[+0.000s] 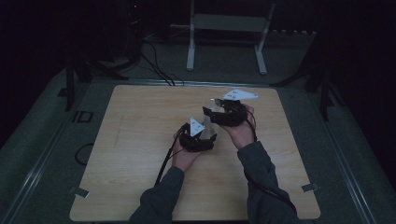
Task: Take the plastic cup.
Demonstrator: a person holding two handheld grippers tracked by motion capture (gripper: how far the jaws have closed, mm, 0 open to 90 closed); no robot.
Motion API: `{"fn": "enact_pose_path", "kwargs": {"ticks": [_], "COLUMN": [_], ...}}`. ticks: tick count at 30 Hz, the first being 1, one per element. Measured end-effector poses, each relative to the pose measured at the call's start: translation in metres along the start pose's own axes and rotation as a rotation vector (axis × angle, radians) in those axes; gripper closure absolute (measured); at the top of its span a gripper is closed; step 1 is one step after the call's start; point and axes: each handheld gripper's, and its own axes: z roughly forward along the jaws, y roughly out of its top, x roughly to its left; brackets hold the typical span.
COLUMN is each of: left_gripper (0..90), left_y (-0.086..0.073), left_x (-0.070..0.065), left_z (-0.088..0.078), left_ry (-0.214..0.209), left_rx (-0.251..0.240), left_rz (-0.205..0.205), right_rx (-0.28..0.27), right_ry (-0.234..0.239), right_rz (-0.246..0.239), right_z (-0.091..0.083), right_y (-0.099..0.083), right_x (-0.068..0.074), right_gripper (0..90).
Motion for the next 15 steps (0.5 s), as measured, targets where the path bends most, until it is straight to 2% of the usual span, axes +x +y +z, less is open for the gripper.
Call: {"fn": "enact_pose_path", "kwargs": {"ticks": [15], "left_gripper": [22.4], "left_y": [0.003], "left_x": [0.004], "left_z": [-0.01], "left_ry": [0.001], "left_rx": [-0.008], "left_rz": [-0.012], "right_rx": [-0.043], "right_ry": [-0.011], "right_rz": [-0.01], "right_z": [-0.014], "right_y": [0.013], "right_x": [0.002], "right_gripper": [39.3]}}
